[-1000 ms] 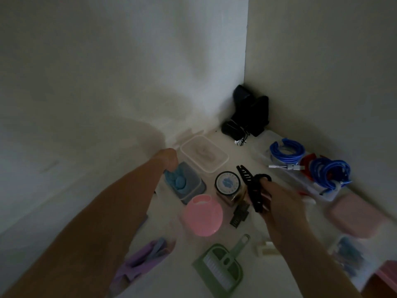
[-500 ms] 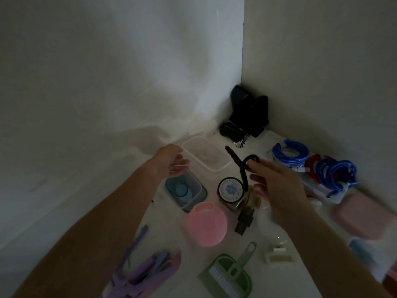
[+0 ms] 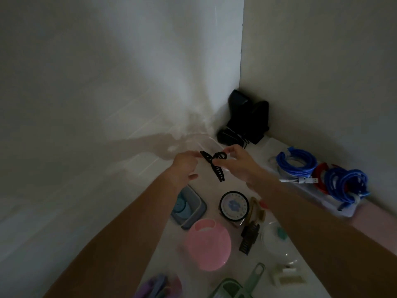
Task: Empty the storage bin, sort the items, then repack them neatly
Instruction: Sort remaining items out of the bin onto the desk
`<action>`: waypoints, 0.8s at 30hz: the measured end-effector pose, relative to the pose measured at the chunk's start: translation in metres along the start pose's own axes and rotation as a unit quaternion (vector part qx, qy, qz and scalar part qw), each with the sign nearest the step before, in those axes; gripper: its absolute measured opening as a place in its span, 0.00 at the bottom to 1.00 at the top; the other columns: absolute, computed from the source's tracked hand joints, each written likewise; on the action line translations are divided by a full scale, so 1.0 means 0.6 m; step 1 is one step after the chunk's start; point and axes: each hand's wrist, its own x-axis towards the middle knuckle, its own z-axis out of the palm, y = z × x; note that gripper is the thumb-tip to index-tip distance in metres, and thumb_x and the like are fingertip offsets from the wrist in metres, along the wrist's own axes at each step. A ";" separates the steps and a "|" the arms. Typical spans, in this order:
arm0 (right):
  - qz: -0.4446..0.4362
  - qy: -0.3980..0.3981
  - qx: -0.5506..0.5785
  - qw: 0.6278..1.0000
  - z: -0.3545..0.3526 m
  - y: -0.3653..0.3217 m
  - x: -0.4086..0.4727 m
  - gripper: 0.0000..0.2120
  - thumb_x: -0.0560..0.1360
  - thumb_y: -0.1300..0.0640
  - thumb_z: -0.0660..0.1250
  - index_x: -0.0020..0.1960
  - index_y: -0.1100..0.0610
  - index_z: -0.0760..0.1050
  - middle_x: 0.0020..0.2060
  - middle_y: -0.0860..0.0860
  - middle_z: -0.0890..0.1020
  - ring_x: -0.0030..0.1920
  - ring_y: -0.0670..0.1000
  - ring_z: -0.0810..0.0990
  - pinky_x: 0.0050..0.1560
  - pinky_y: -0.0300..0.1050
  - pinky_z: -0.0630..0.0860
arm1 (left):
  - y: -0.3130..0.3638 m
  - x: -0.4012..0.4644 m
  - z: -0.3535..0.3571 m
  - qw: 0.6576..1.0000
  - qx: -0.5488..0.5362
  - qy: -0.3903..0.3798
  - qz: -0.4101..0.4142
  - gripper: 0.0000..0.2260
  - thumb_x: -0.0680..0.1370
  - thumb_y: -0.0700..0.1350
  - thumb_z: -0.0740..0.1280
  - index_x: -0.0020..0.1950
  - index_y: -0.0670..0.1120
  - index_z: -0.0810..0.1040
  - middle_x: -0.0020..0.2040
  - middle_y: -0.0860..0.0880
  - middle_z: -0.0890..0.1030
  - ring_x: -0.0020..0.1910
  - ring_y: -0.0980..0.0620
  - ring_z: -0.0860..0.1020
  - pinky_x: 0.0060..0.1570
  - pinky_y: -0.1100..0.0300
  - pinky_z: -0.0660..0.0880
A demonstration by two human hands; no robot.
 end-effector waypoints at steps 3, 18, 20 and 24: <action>-0.026 -0.003 -0.004 1.000 0.012 0.002 0.008 0.22 0.70 0.54 0.76 0.59 0.56 0.71 0.60 0.50 0.74 0.57 0.49 0.73 0.43 0.39 0.69 | -0.012 -0.001 0.023 1.000 0.011 -0.016 0.004 0.08 0.79 0.41 0.65 0.56 0.50 0.79 0.56 0.47 0.78 0.55 0.47 0.72 0.57 0.47 0.70; -0.171 0.142 0.088 0.971 -0.043 -0.083 -0.100 0.16 0.77 0.59 0.69 0.60 0.54 0.67 0.49 0.48 0.79 0.46 0.41 0.80 0.43 0.30 0.76 | 0.006 -0.140 -0.029 0.986 -0.104 -0.034 0.125 0.30 0.76 0.37 0.65 0.65 0.71 0.68 0.62 0.51 0.79 0.58 0.45 0.79 0.54 0.41 0.79; -0.205 0.153 0.033 0.966 -0.044 -0.108 -0.136 0.16 0.77 0.56 0.70 0.60 0.53 0.67 0.48 0.45 0.79 0.44 0.36 0.79 0.41 0.28 0.74 | 0.009 -0.185 -0.040 0.983 -0.093 -0.045 0.154 0.28 0.77 0.39 0.65 0.64 0.72 0.67 0.63 0.51 0.79 0.59 0.45 0.79 0.52 0.41 0.80; -0.243 0.141 0.131 0.951 -0.052 -0.157 -0.247 0.11 0.78 0.58 0.68 0.57 0.55 0.69 0.49 0.52 0.81 0.46 0.43 0.83 0.46 0.35 0.78 | -0.008 -0.260 -0.053 0.985 -0.074 -0.020 0.155 0.34 0.74 0.39 0.70 0.68 0.71 0.63 0.60 0.41 0.77 0.56 0.40 0.79 0.50 0.40 0.81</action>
